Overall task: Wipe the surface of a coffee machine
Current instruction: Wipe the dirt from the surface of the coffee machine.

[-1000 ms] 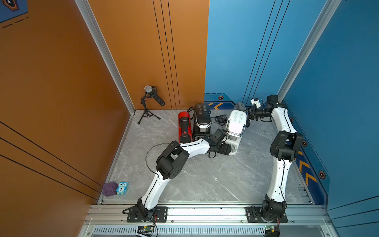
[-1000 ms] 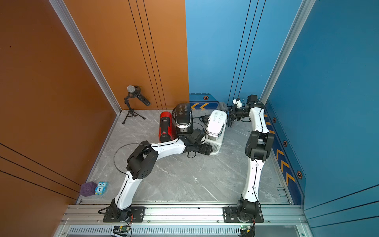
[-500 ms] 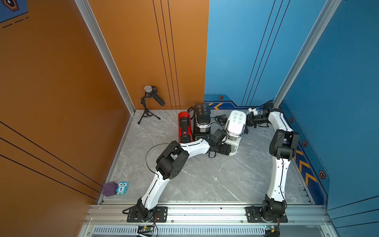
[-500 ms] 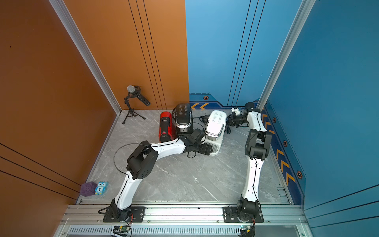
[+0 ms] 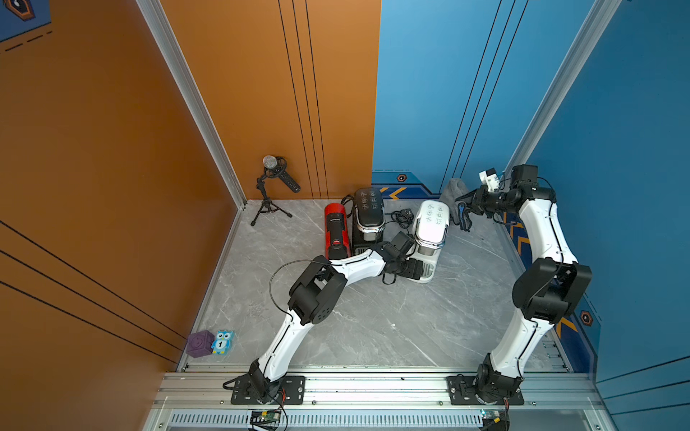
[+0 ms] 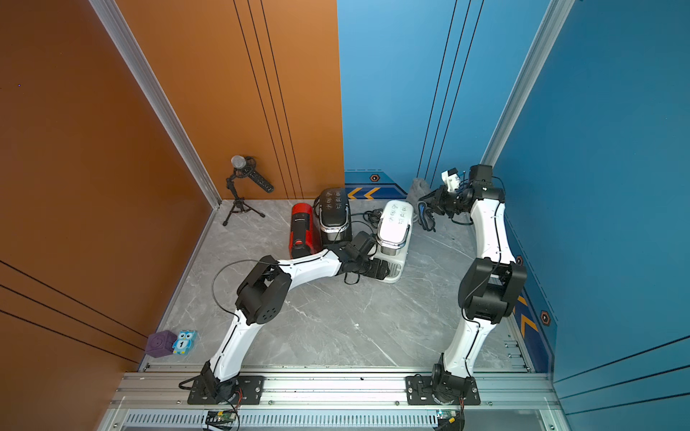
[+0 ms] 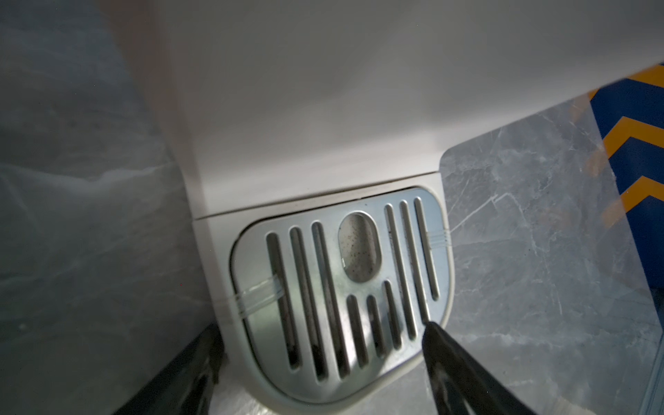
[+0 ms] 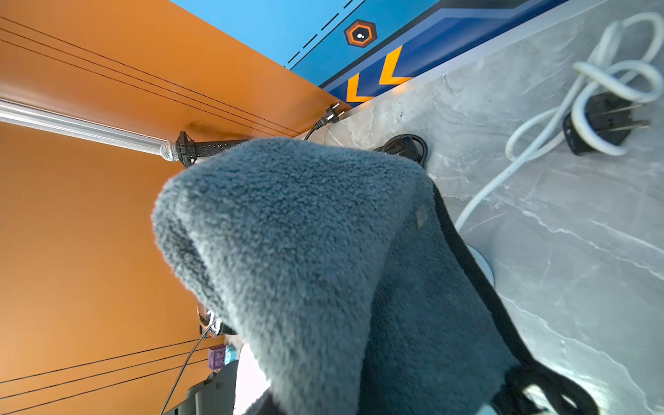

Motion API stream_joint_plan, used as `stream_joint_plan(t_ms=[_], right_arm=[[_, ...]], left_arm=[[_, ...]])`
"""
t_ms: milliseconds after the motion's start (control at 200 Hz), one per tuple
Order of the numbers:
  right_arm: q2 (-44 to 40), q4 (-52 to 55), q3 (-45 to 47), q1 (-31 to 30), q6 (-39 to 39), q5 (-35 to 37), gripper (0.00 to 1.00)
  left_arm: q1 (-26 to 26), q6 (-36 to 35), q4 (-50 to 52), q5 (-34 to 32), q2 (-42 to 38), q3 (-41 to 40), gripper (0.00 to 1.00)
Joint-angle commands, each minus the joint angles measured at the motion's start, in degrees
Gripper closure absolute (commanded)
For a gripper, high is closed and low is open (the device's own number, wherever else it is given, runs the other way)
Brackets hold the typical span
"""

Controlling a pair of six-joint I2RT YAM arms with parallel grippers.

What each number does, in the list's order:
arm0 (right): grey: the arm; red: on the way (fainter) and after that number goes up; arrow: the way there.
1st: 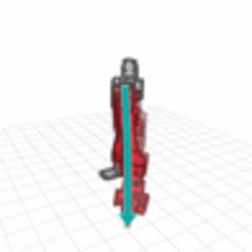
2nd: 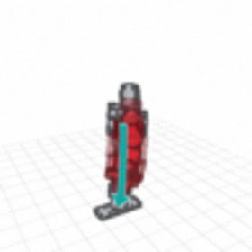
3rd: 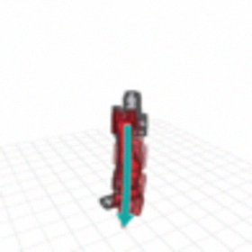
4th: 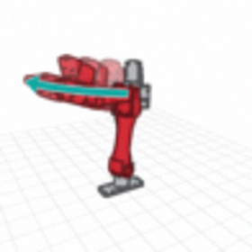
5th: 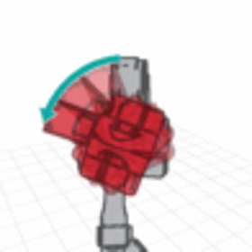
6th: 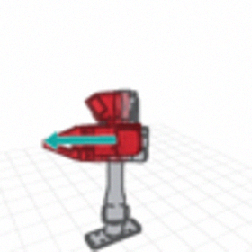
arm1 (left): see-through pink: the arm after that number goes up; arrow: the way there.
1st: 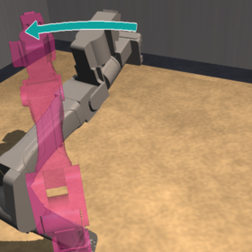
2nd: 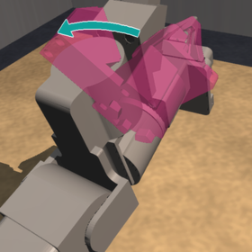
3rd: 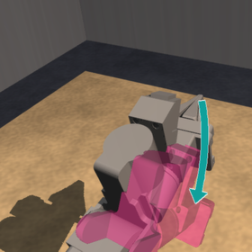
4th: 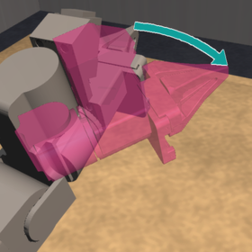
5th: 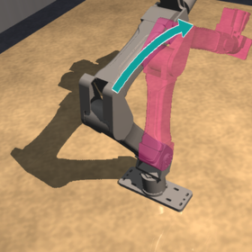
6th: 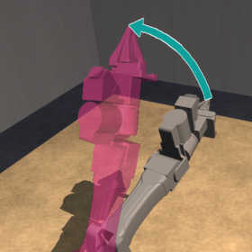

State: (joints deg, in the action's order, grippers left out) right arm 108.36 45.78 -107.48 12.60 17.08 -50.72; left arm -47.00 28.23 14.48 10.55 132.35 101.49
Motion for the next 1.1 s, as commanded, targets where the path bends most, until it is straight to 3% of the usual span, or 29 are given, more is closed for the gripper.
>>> stream_joint_plan(t_ms=[0, 135, 305, 565, 1096], right_arm=[[-3.6, -7.7, 10.5, -1.0, 3.1, 7.4, 0.84], [-7.2, -16.2, 22.7, -0.9, 6.1, 13.2, 0.84], [-5.4, -26.5, 32.6, -1.6, 10.2, 14.3, 0.84], [1.5, -28.6, 33.0, -3.7, 10.3, 14.8, 0.85], [-11.0, -27.8, 29.0, -2.7, 13.5, 13.7, 0.84]], left_arm=[[-1.0, 1.0, -1.8, 3.4, 3.9, 2.9, 0.13], [-1.2, 1.2, -1.8, 3.6, 4.6, 3.6, 0.13], [-1.6, 1.2, -1.9, 3.4, 4.9, 3.9, 0.13], [-2.2, 1.3, -1.9, 3.2, 4.8, 4.3, 0.13], [-3.3, 0.8, -1.9, 5.6, 5.0, 6.5, 0.13]])
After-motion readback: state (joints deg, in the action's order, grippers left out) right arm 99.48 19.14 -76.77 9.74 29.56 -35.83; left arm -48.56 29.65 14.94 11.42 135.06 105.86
